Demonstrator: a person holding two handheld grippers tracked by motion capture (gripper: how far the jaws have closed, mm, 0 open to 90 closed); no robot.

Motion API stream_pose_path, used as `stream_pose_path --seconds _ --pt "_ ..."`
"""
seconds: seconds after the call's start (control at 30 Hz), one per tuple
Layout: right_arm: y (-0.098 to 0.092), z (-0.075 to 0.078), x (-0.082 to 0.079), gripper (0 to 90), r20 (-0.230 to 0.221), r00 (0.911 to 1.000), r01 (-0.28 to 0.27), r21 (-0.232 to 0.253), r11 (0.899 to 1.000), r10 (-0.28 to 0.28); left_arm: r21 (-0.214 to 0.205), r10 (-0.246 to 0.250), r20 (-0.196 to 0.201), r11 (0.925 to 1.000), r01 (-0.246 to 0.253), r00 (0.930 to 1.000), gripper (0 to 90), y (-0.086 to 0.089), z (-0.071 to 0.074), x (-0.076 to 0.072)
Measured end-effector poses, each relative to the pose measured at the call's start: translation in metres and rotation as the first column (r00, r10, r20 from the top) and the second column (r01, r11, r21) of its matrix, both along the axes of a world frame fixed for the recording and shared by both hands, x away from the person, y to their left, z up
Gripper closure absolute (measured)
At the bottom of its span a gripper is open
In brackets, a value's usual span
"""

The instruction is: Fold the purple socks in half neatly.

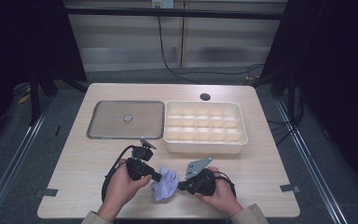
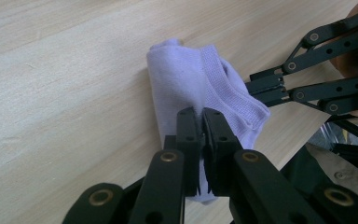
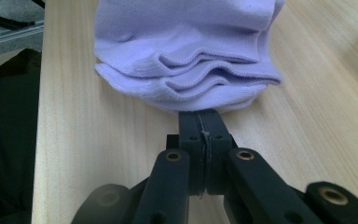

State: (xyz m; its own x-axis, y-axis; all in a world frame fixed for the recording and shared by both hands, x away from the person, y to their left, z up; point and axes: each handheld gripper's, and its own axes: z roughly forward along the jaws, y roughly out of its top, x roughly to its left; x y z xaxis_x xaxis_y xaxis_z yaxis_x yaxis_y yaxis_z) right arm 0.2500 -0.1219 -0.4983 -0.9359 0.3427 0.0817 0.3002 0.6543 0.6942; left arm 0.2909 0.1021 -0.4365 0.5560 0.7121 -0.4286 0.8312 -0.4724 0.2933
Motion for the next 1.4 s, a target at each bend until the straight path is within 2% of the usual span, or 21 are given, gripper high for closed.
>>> stream_pose_path --seconds 0.23,0.63,1.4 --pt "0.0 0.0 0.0 88.8 0.001 1.0 -0.001 0.002 1.0 0.001 -0.006 0.009 0.0 0.9999 -0.009 1.0 85.9 -0.001 0.001 -0.001" --pt "0.001 0.0 0.0 88.8 0.003 1.0 0.0 0.0 1.0 0.0 -0.007 -0.013 0.003 0.9999 0.013 0.9999 86.0 -0.005 0.004 -0.002" --pt "0.002 0.0 -0.001 88.9 0.004 1.0 -0.001 0.002 1.0 0.001 -0.017 -0.022 0.014 0.9996 0.022 0.9997 86.3 -0.016 0.003 -0.004"
